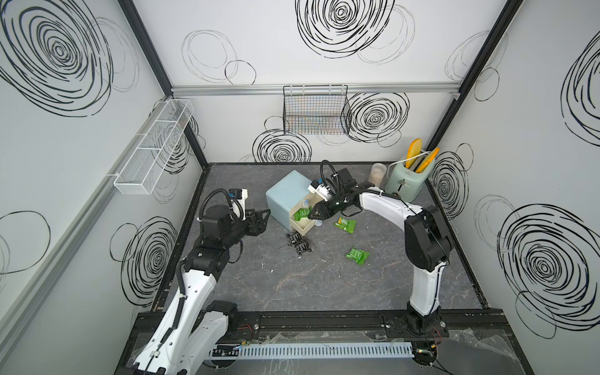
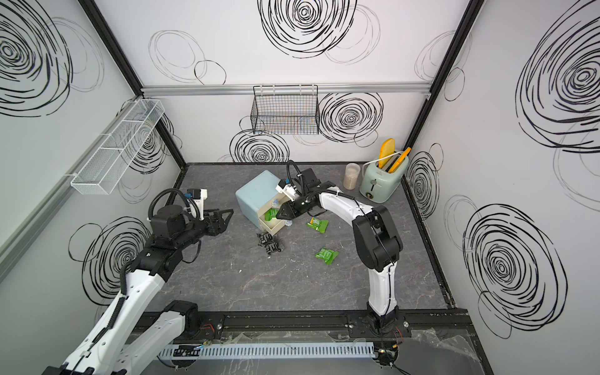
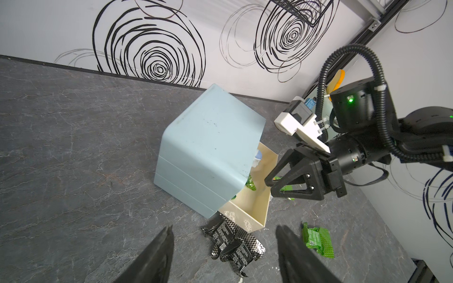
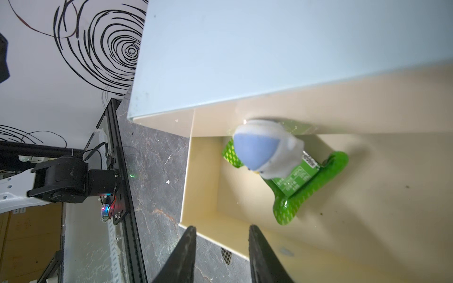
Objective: Place the cookies into the drawer by color
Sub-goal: Place the cookie in the drawer.
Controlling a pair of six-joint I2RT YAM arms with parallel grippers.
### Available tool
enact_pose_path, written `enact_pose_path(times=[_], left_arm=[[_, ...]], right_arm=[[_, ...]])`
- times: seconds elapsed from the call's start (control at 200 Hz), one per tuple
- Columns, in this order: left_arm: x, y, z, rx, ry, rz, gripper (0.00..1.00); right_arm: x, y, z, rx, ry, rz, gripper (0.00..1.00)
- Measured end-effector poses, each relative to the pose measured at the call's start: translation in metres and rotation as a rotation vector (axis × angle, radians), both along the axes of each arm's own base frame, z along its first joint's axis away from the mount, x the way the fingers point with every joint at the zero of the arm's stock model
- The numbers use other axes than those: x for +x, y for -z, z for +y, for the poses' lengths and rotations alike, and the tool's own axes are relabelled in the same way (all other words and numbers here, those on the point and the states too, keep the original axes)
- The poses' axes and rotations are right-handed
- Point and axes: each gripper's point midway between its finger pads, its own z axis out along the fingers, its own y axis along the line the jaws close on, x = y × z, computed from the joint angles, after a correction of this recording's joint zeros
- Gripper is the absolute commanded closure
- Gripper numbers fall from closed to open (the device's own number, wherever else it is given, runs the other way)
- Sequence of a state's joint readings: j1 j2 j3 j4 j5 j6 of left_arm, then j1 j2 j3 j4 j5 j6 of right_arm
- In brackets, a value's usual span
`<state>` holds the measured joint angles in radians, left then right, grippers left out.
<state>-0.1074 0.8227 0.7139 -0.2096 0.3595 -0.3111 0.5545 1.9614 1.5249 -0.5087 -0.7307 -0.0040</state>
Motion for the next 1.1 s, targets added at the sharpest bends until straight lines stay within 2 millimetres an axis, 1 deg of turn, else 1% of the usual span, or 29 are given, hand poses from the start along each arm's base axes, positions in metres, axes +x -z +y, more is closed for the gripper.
enact_pose_path(times=[0.19,0.27,0.345,0.435,0.57,0.645,0.72,0.785,0.83,0.955,1.1], left_arm=[[0.000,0.000,0.000,-0.003,0.003,0.000,0.30],[0.000,0.000,0.000,-0.004,0.005,0.001,0.30],[-0.001,0.001,-0.001,-0.005,0.008,0.002,0.29],[-0.001,0.002,-0.002,-0.007,0.012,0.006,0.30],[-0.002,0.004,-0.002,-0.009,0.018,0.010,0.30],[-0.002,0.006,-0.003,-0.011,0.022,0.014,0.30],[-0.004,0.008,-0.004,-0.015,0.029,0.022,0.30],[-0.005,0.011,-0.006,-0.022,0.036,0.031,0.30],[-0.006,0.014,-0.007,-0.029,0.040,0.040,0.30],[-0.011,0.024,-0.014,-0.055,0.062,0.077,0.31],[-0.023,0.030,-0.030,-0.078,0.110,0.097,0.31]], right_arm=[[0.001,0.001,0.000,-0.007,0.007,-0.002,0.60],[0.003,0.000,0.000,-0.007,0.014,-0.008,0.57],[0.005,-0.005,-0.001,-0.002,0.026,-0.032,0.54],[0.003,-0.018,-0.006,0.012,0.047,-0.080,0.50],[-0.001,-0.049,-0.021,0.049,0.103,-0.171,0.47],[-0.002,-0.063,-0.034,0.068,0.154,-0.220,0.47],[-0.003,-0.066,-0.053,0.068,0.225,-0.245,0.47],[-0.005,-0.059,-0.072,0.055,0.290,-0.244,0.47],[-0.008,-0.050,-0.086,0.037,0.344,-0.236,0.46],[-0.021,-0.014,-0.123,-0.038,0.479,-0.179,0.42],[-0.041,0.025,-0.156,-0.118,0.599,-0.099,0.42]])
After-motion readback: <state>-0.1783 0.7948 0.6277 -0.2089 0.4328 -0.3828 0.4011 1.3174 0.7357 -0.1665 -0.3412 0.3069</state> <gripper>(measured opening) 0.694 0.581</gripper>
